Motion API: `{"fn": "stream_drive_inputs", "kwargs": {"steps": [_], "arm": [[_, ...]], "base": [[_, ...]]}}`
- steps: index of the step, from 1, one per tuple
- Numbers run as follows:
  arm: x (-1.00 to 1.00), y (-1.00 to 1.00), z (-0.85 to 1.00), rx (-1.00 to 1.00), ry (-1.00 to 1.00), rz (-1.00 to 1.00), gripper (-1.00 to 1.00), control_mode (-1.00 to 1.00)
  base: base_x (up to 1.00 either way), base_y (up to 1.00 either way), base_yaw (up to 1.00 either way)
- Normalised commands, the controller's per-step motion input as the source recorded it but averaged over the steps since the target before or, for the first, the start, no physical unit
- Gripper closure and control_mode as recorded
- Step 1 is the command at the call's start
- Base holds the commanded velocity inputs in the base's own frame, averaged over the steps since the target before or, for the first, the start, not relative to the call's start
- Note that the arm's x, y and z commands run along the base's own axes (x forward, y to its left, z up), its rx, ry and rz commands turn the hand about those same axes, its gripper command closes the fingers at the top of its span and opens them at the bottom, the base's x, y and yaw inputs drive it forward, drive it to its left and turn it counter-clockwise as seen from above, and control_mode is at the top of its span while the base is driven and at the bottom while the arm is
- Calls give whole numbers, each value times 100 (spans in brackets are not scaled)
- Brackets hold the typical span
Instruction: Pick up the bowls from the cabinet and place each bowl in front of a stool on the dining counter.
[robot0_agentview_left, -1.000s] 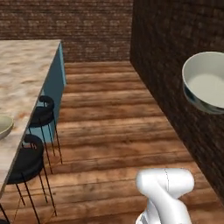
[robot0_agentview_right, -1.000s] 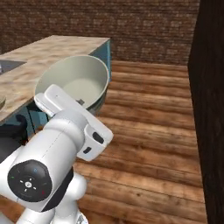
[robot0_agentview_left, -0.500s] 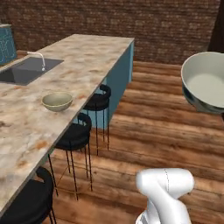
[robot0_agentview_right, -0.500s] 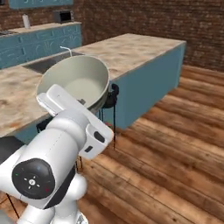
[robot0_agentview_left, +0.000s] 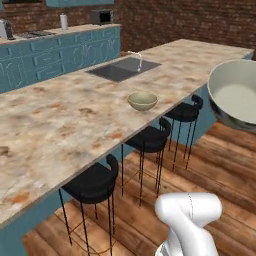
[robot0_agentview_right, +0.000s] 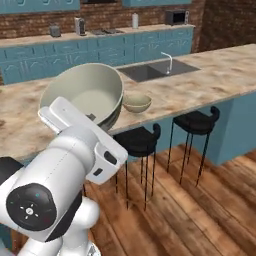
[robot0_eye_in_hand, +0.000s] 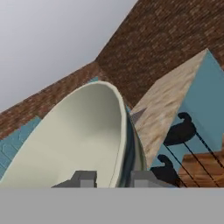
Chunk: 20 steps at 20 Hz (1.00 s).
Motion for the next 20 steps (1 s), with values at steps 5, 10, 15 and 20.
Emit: {"fn": "stream_drive_inputs", "kwargs": {"steps": [5, 10, 15, 20], "arm": [[0, 0, 0, 0, 0, 0, 100, 100], [0, 0, 0, 0, 0, 0, 100, 100], [0, 0, 0, 0, 0, 0, 100, 100], [0, 0, 0, 0, 0, 0, 100, 100]], "base": [[44, 23, 71], [60, 22, 68], [90, -1, 49], [56, -47, 26]]}}
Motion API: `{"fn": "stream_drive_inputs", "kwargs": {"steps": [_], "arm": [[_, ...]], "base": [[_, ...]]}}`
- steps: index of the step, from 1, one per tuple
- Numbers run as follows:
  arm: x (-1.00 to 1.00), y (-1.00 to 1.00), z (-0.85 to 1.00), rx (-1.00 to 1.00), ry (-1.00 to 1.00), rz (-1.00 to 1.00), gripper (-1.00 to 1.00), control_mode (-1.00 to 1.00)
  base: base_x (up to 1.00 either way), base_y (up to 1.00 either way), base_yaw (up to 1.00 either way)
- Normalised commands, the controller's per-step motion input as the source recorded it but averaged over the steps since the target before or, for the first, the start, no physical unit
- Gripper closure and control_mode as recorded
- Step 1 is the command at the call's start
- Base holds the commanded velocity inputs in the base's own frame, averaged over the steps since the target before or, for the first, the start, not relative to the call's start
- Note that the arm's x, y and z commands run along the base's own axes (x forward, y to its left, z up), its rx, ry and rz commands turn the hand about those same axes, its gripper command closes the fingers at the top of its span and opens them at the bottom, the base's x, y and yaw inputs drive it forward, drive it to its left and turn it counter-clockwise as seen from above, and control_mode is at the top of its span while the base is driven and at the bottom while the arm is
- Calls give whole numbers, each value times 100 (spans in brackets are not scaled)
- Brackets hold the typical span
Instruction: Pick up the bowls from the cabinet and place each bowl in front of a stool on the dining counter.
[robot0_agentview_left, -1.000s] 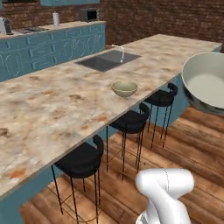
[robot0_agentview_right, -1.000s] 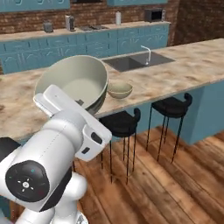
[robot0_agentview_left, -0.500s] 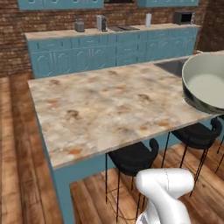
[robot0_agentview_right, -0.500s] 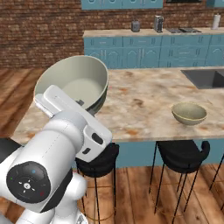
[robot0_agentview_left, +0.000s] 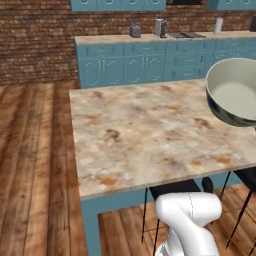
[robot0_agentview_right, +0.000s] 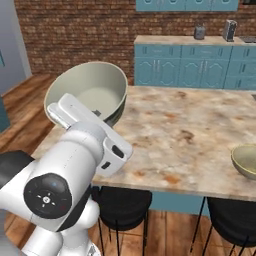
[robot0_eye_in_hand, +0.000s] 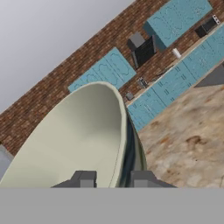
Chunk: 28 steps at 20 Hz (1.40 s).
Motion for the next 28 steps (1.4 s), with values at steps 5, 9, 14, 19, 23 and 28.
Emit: {"fn": "stream_drive_inputs", "kwargs": {"steps": [5, 9, 14, 19, 23, 28], "arm": [[0, 0, 0, 0, 0, 0, 100, 100], [0, 0, 0, 0, 0, 0, 100, 100], [0, 0, 0, 0, 0, 0, 100, 100], [0, 0, 0, 0, 0, 0, 100, 100], [0, 0, 0, 0, 0, 0, 100, 100], [17, -1, -6, 0, 0, 8, 100, -100]], "base": [[34, -39, 21], [44, -4, 17], [55, 0, 27], [50, 0, 41], [52, 0, 42], [22, 0, 14]]}}
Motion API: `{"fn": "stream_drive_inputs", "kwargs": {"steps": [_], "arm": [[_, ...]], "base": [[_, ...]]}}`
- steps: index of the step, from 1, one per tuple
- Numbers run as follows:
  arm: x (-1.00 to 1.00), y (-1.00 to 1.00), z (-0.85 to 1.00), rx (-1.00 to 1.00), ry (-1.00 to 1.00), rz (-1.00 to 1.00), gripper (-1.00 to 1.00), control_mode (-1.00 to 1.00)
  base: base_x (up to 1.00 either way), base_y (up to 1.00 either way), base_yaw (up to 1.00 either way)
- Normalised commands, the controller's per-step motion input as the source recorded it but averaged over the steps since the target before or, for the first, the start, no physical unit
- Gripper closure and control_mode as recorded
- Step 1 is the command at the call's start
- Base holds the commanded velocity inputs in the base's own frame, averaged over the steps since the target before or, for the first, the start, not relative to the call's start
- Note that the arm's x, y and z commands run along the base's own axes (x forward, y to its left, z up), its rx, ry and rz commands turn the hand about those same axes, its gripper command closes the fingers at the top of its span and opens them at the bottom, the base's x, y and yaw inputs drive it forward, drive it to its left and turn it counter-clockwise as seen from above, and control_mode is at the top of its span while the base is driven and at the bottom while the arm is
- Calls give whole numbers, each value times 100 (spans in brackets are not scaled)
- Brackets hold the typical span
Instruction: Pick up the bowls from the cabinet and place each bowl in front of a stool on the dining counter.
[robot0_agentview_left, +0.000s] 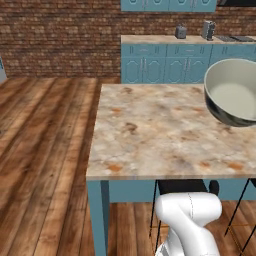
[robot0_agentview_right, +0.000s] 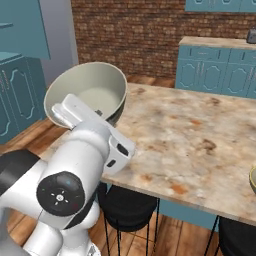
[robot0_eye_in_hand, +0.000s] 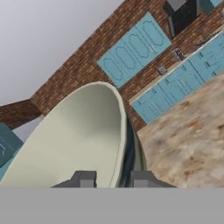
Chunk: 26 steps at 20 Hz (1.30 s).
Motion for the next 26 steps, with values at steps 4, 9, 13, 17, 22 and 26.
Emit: {"fn": "stream_drive_inputs", "kwargs": {"steps": [4, 9, 13, 17, 22, 26], "arm": [[22, -3, -26, 0, 1, 3, 100, -100], [25, 0, -34, 0, 7, -1, 100, -100], [34, -2, -24, 0, 27, -4, 100, -100], [35, -24, -42, 0, 24, 0, 100, -100], [14, -31, -42, 6, 7, 0, 100, -100], [6, -25, -38, 10, 2, 0, 100, -100]], "base": [[0, 0, 0], [0, 0, 0], [0, 0, 0], [0, 0, 0], [0, 0, 0], [0, 0, 0]]}}
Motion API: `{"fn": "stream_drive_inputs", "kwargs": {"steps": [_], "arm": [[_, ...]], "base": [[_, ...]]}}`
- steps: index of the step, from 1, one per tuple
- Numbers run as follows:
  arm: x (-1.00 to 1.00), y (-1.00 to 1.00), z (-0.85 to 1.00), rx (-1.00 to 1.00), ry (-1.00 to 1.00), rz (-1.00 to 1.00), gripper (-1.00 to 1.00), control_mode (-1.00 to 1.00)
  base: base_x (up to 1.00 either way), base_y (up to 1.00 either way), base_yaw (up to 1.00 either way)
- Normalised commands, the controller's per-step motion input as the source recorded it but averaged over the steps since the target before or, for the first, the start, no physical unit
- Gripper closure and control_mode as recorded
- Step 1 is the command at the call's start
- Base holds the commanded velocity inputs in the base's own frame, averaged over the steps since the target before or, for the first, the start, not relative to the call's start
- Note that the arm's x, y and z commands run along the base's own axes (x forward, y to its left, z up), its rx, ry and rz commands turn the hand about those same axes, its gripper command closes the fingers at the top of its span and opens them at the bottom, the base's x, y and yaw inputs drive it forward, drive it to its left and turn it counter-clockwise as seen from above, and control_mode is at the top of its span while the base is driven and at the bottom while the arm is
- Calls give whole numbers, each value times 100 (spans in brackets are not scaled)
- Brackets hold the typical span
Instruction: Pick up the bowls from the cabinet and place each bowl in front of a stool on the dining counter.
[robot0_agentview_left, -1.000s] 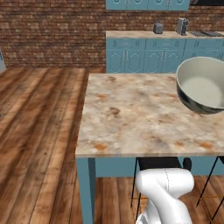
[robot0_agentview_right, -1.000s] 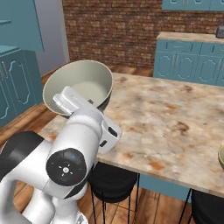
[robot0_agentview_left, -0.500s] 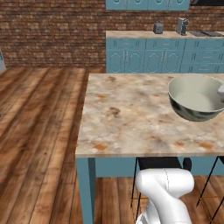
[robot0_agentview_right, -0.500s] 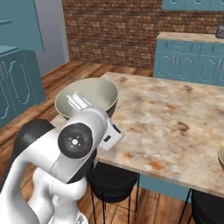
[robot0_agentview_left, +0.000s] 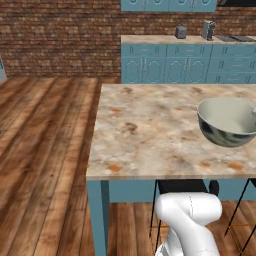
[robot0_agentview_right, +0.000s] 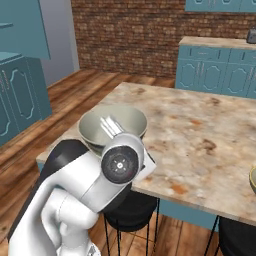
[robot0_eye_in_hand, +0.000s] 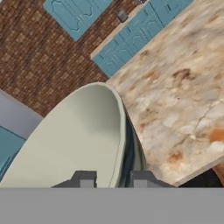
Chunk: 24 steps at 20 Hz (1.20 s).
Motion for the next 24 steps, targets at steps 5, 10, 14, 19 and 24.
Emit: {"fn": "stream_drive_inputs", "kwargs": {"steps": [5, 10, 14, 19, 24], "arm": [[30, -3, -41, 1, 8, 2, 100, -100], [31, -1, -38, 0, 6, 3, 100, -100], [23, -3, -39, 0, 0, 4, 100, -100], [28, -5, -44, 0, -1, 4, 100, -100], [33, -8, -41, 0, 0, 5, 100, -100]], "base": [[0, 0, 0], [0, 0, 0], [0, 0, 0], [0, 0, 0], [0, 0, 0]]}}
